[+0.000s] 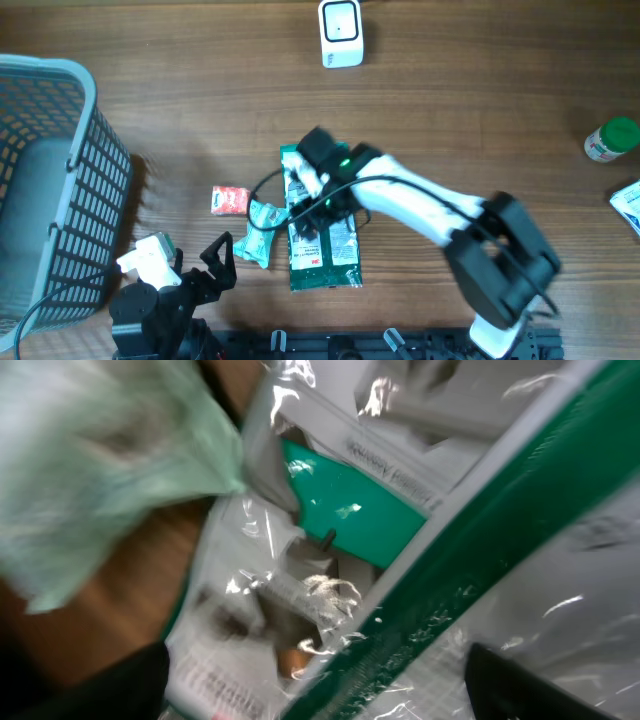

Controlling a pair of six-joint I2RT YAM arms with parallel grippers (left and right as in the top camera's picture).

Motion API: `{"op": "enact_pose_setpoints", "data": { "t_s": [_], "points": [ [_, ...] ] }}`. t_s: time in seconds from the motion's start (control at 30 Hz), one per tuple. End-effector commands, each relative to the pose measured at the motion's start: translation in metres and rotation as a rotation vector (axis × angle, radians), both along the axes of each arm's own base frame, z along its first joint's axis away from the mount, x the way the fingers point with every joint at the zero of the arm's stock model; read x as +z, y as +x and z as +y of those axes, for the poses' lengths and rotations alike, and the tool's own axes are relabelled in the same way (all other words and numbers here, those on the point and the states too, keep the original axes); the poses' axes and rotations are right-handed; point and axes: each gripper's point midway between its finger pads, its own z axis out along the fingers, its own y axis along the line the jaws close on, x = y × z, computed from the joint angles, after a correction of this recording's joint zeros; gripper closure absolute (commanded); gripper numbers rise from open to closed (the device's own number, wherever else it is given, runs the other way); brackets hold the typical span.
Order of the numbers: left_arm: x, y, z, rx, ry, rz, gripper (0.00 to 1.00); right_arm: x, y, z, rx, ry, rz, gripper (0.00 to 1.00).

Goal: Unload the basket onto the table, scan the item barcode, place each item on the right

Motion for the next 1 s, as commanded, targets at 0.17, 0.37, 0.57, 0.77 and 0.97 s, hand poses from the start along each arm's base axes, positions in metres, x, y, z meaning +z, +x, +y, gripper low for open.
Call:
{"op": "enact_pose_setpoints", "data": {
  "t_s": [0.17, 0.37, 0.57, 0.77, 0.97],
  "points": [
    [0.001, 0.000, -0.002, -0.005, -0.012, -0.008, 0.00, -0.011, 0.019, -0.038, -0.471, -0.245, -0.069, 0.00],
    [0.001, 0.000, -0.002, -0.005, -0.012, -0.008, 0.00, 0.043, 0.031, -0.054, -0.501, -0.233, -0.205, 0.00],
    [0.001, 0.000, -0.002, -0.005, -0.012, -0.008, 0.00, 0.002, 0.011, -0.068, -0.521, -0.257, -0.150, 0.00],
    [0.001, 0.000, -0.002, -0.005, -0.012, -0.008, 0.00, 0.000, 0.030, -0.068, -0.553, -0.229, -0.199, 0.00],
    [0.001, 0.000, -0.002, -0.005, -0.012, -0.008, 0.00, -0.023, 0.024, -0.077, -0.513, -0.255, -0.110, 0.00]
  ]
}}
